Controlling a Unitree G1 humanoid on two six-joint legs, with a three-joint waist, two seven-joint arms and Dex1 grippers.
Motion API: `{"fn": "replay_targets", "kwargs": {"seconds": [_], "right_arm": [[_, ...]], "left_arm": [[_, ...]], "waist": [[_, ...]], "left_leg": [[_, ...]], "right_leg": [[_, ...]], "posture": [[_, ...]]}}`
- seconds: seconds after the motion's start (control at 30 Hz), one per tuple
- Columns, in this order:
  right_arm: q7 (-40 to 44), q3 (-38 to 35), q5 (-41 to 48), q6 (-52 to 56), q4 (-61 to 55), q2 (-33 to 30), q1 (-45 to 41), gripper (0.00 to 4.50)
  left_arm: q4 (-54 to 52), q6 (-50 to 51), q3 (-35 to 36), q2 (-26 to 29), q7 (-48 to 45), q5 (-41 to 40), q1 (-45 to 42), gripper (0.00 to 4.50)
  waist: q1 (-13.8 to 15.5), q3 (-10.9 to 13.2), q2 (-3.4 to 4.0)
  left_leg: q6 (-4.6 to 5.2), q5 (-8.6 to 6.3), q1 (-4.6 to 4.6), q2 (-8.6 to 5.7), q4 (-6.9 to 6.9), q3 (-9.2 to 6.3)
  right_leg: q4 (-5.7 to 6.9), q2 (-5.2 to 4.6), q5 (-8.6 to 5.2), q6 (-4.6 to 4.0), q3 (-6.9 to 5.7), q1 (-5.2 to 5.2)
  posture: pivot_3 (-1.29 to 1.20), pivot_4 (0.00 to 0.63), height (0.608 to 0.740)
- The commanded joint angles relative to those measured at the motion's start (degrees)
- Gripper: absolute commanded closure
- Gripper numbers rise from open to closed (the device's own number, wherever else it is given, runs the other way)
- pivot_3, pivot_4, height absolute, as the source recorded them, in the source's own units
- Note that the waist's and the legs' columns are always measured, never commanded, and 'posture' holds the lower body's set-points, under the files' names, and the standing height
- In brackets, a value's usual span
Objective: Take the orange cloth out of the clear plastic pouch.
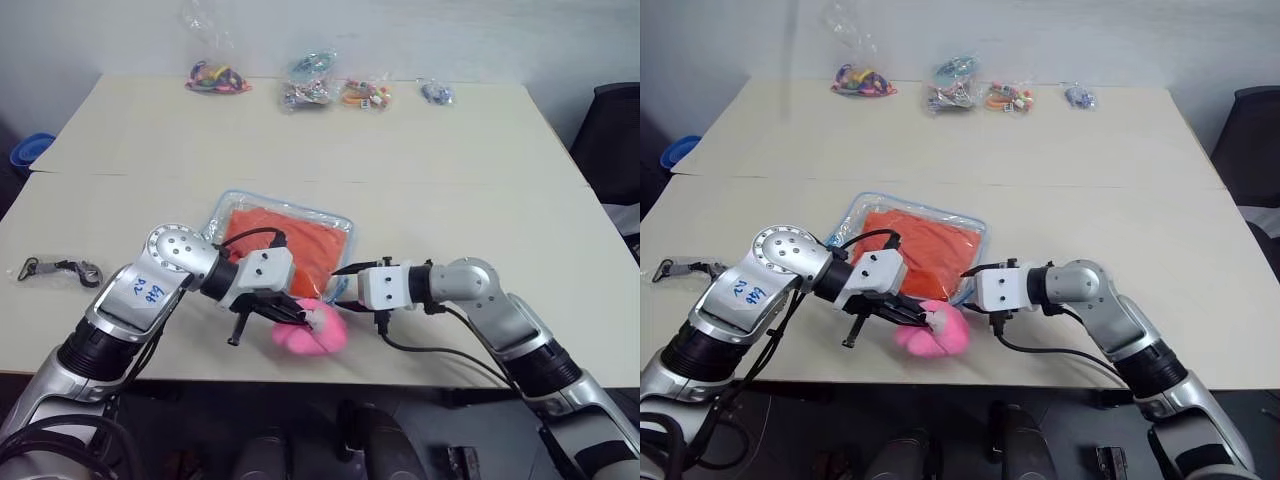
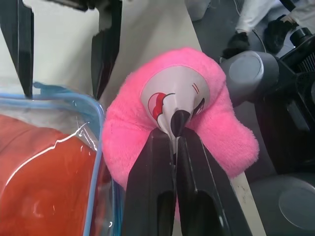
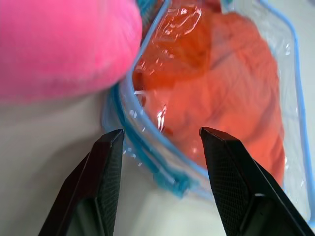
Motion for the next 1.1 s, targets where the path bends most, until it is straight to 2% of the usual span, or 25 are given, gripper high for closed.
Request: {"fn": "replay_targets", "kwargs": {"seconds": [0.03, 0.1, 0.13, 0.17, 0.33, 0.37, 0.57, 0.9, 1.1], "right_arm": [[-0.4, -0.8, 0.1, -1.7, 0.0, 1.2, -1.3, 1.97], [0.2, -0.9, 0.3, -2.0, 0.2, 1.4, -1.4, 1.97], [0.8, -0.8, 0.7, -2.2, 0.4, 1.3, -1.3, 2.35], [1.4, -0.7, 0.9, -2.6, 0.4, 1.2, -1.2, 2.54], [2.6, -1.6, 1.3, -3.9, 1.1, 0.5, -0.9, 4.3], [2.9, -1.9, 1.5, -4.1, 1.2, 0.3, -0.9, 4.45], [4.0, -3.8, 1.2, -8.2, 3.3, -3.3, -1.3, 4.45], [8.6, -8.6, 3.8, -25.3, 11.8, -14.5, 0.2, 4.45], [11.3, -11.2, 6.6, -31.1, 17.0, -18.7, -0.2, 4.45]], "left_arm": [[-2.2, 0.3, 0.8, -0.2, 0.6, -0.8, 0.3, 4.49], [-2.4, 0.1, 0.9, 0.0, 0.8, -0.8, 0.7, 4.49], [-2.4, 0.0, 0.9, 0.1, 0.9, -0.8, 0.9, 4.5], [-2.3, -0.1, 1.0, 0.2, 1.0, -0.7, 1.2, 4.5], [-2.1, -0.8, 1.7, 0.8, 1.5, -0.4, 2.7, 4.5], [-2.0, -1.0, 1.9, 1.0, 1.6, -0.4, 3.0, 4.5], [-2.6, 1.3, 6.9, 3.4, 3.6, -2.5, 6.4, 4.5], [-1.2, 12.4, 26.9, 11.5, 5.9, -14.0, 14.7, 4.5], [11.0, 12.1, 35.7, 16.7, 7.0, -13.4, 18.2, 4.5]], "waist": [[0.0, 0.0, 0.0], [-0.1, 0.0, 0.0], [-0.1, 0.0, 0.0], [-0.1, 0.0, 0.0], [-0.1, 0.0, 0.0], [-0.1, 0.0, 0.0], [-0.1, 0.0, 0.01], [-0.1, 0.0, 0.02], [-0.2, 0.0, 0.05]], "left_leg": [[0.0, 0.0, 0.0, 0.0, 0.0, 0.0], [0.0, 0.0, 0.0, 0.0, 0.0, 0.0], [0.0, 0.0, 0.0, 0.0, 0.0, 0.0], [0.0, 0.0, 0.0, 0.01, 0.0, 0.0], [0.0, 0.0, 0.01, 0.01, 0.0, 0.0], [0.0, 0.0, 0.01, 0.01, 0.0, 0.0], [0.01, 0.0, 0.0, 0.01, 0.0, -0.02], [0.01, -0.01, 0.01, 0.02, -0.01, -0.04], [0.0, -0.01, 0.05, 0.02, -0.04, -0.02]], "right_leg": [[0.0, 0.0, 0.0, 0.0, 0.0, 0.0], [0.01, 0.0, 0.0, 0.0, 0.0, 0.0], [0.01, 0.0, 0.0, 0.0, 0.0, -0.01], [0.0, 0.0, 0.0, 0.0, 0.0, 0.0], [0.01, 0.0, 0.0, 0.0, 0.0, -0.01], [0.01, 0.0, 0.0, 0.0, 0.0, -0.01], [0.0, 0.0, 0.0, 0.0, 0.0, -0.01], [-0.05, -0.04, 0.0, 0.0, -0.03, -0.01], [-0.06, -0.04, -0.01, -0.02, -0.03, -0.01]], "posture": [[0.0, 0.15, 0.74], [0.0, 0.15, 0.74], [0.0, 0.15, 0.74], [0.0, 0.15, 0.74], [0.0, 0.15, 0.74], [0.0, 0.15, 0.74], [0.0, 0.15, 0.74], [0.0, 0.15, 0.74], [0.0, 0.15, 0.74]]}}
